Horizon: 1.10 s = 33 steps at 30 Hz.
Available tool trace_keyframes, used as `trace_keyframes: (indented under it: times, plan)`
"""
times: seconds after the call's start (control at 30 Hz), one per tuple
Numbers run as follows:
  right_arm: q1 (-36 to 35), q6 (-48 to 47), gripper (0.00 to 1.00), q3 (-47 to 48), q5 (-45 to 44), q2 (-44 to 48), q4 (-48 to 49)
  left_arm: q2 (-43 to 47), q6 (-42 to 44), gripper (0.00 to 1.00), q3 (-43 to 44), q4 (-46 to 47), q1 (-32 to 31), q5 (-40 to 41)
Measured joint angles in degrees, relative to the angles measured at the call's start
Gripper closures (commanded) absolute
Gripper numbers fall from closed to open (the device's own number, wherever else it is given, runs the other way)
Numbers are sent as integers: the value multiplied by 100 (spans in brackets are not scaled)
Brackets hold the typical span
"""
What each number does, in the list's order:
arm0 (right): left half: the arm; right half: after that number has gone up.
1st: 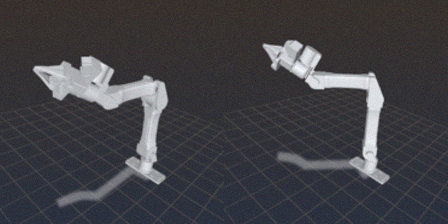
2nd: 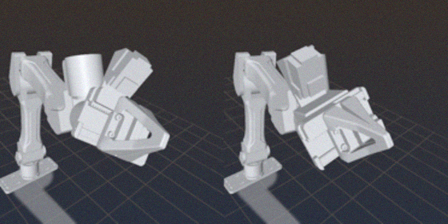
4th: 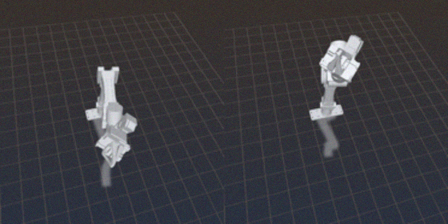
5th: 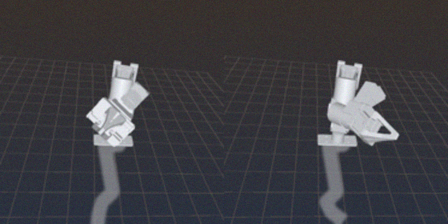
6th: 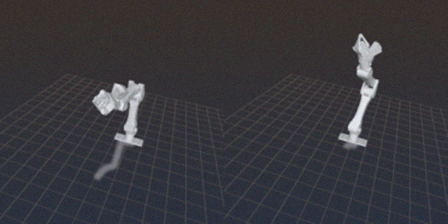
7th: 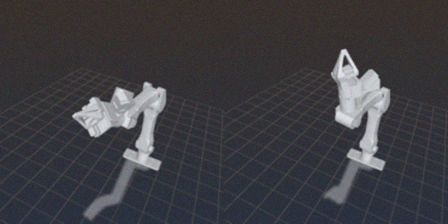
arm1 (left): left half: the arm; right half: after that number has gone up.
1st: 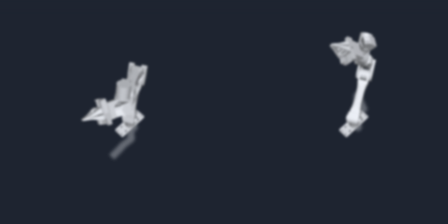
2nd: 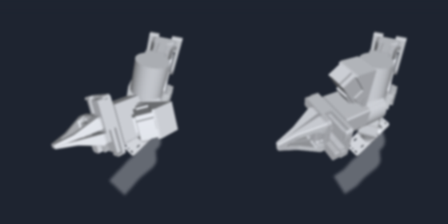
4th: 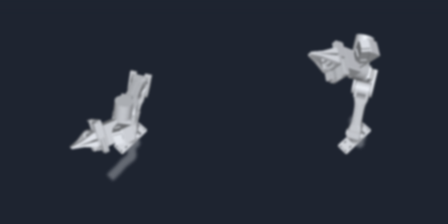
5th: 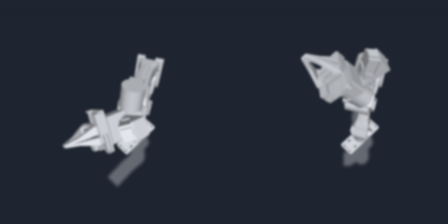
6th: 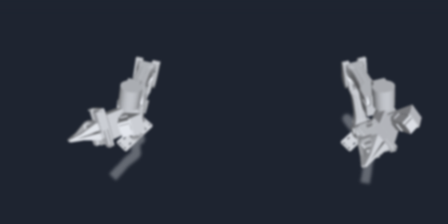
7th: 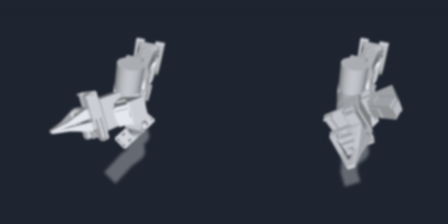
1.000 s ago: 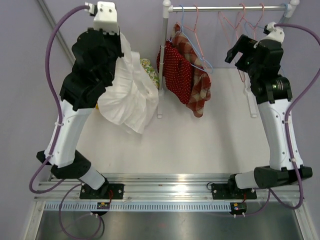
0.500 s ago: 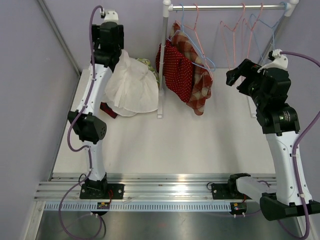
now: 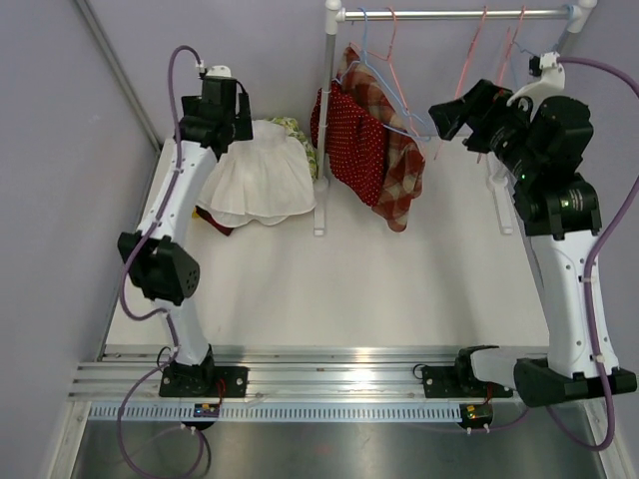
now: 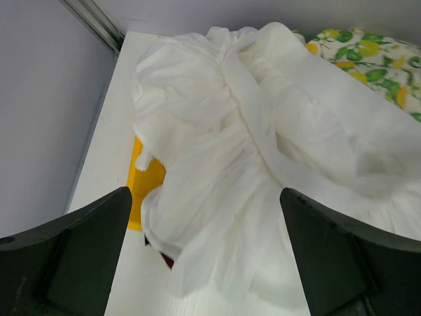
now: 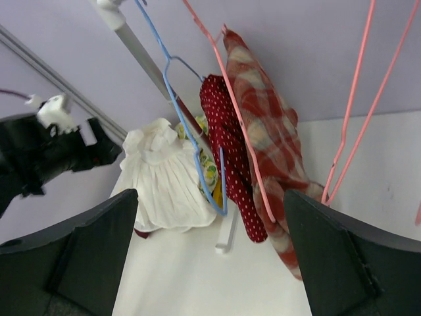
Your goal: Remove the skirt from the hanger
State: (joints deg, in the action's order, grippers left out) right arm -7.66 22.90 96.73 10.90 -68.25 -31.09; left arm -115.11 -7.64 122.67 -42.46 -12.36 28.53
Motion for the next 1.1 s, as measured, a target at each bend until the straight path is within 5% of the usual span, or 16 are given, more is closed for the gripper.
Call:
trace_keyframes:
  times: [0.4,0.67,0.87,1.1]
  plan:
    - [0,-229,1,2734,39,-2461,2,4594,-527,1,-3545,236,-426,-820]
    - [-107,-208,2,3620,66,-3871,-94,5796,-1019,1,-5543,-125,-1145,-879]
    - [-422,-216,4,3891,59,-4374,-201,6706,-1388,1,-6172,-415,-1392,-872]
    - [-597,-275,56,3707,9,-4391,-157,7152,-1598,1,-6940,-387,-1443,-855]
